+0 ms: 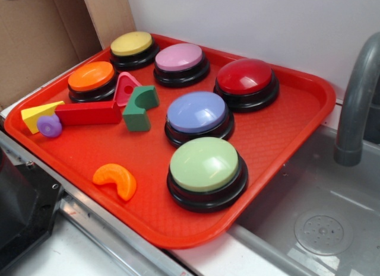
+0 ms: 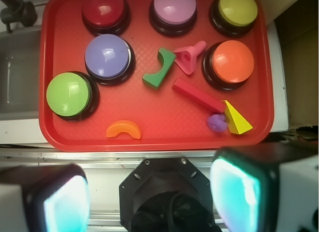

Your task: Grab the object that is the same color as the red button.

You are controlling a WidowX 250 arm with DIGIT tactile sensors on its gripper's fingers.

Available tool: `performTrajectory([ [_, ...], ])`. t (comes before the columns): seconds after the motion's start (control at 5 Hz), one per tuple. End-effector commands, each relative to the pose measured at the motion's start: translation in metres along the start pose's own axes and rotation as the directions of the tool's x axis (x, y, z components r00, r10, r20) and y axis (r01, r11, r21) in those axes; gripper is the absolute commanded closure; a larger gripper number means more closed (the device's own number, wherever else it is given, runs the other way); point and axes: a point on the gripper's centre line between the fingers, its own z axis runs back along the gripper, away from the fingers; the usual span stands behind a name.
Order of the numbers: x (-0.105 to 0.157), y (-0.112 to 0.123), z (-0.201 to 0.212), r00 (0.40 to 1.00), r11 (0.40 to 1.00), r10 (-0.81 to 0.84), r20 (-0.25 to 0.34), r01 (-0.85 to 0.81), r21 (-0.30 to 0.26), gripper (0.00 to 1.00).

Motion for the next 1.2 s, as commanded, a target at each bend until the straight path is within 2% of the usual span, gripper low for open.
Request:
performTrajectory([
  [0.0,0.000,0.000,0.000,1.000,1.000,0.000,0.000,0.000,0.000,0.00],
  [0.2,0.009,0.006,-0.020,0.994,0.994,-0.105,0.025,0.104,0.028,0.00],
  [0.4,0.018,0.013,-0.043,0.982,0.980,-0.188,0.026,0.186,0.069,0.00],
  [0.8,0.043,0.047,-0.103,0.944,0.933,-0.328,0.020,0.321,0.164,0.00],
  [1.0,0.055,0.066,-0.146,0.900,0.899,-0.432,0.059,0.423,0.116,0.00],
])
